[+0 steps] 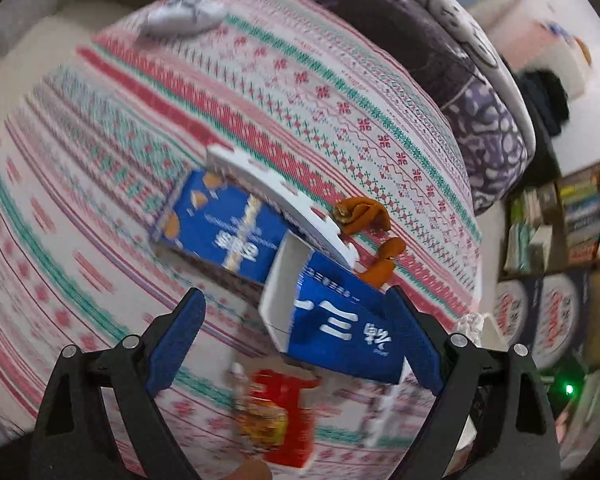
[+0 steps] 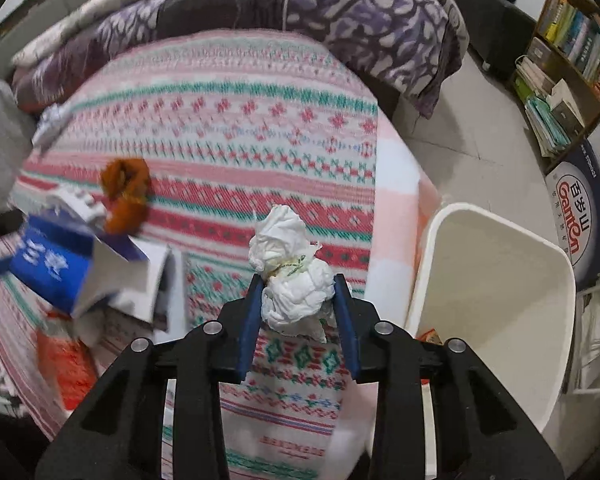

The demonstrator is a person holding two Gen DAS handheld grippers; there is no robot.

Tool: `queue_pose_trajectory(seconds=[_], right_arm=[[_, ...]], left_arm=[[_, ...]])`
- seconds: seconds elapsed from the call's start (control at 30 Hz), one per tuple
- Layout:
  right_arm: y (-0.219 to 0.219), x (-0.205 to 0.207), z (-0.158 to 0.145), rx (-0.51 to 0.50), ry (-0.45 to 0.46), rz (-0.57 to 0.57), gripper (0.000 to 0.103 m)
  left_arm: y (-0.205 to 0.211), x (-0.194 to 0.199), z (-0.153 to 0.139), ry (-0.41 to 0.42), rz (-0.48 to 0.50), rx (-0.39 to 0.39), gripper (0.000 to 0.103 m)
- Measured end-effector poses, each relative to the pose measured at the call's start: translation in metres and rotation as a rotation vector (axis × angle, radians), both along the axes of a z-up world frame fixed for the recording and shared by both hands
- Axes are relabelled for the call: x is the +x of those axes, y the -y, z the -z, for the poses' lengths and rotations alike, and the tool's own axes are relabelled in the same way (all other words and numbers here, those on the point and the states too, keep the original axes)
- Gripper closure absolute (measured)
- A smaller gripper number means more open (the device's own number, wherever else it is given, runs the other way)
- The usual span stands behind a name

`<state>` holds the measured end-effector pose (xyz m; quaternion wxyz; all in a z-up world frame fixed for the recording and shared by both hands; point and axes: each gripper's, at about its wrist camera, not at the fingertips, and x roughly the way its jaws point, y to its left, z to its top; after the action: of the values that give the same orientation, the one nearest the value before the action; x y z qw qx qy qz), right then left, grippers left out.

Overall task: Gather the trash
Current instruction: 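Grasp the crumpled tissue with the right tool while the left tool grasps the blue box, then carry the blue box to the bin and release it with the left tool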

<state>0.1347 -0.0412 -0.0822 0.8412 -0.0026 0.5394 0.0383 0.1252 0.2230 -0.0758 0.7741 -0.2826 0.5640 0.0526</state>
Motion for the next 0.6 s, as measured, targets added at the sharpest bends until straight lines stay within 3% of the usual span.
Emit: queue_pose_trajectory(seconds=[0.23,0.33,0.43,0.6], right_arm=[[-0.007,0.003,-0.007,0.026,0.031,-0.015,0.070],[-0.006,0.003,-0.007,0.033,0.033,-0.009,0.070],[-0.005,0.003,-0.011,0.049,0.040,0.000,0.070],[-0.004,0.001,-0.019,0.074,0.067,0.009,0.070]], left_arm=[[0.020,0.014,0.020,-0.023,-0.012,-0.023,0.017],[0.022,0.017,0.012,0.022,0.004,-0.012,0.037],[0.021,0.017,0.001,0.075,0.030,-0.025,0.066],[0.019,0.018,-0.018,0.142,0.067,-0.042,0.078]])
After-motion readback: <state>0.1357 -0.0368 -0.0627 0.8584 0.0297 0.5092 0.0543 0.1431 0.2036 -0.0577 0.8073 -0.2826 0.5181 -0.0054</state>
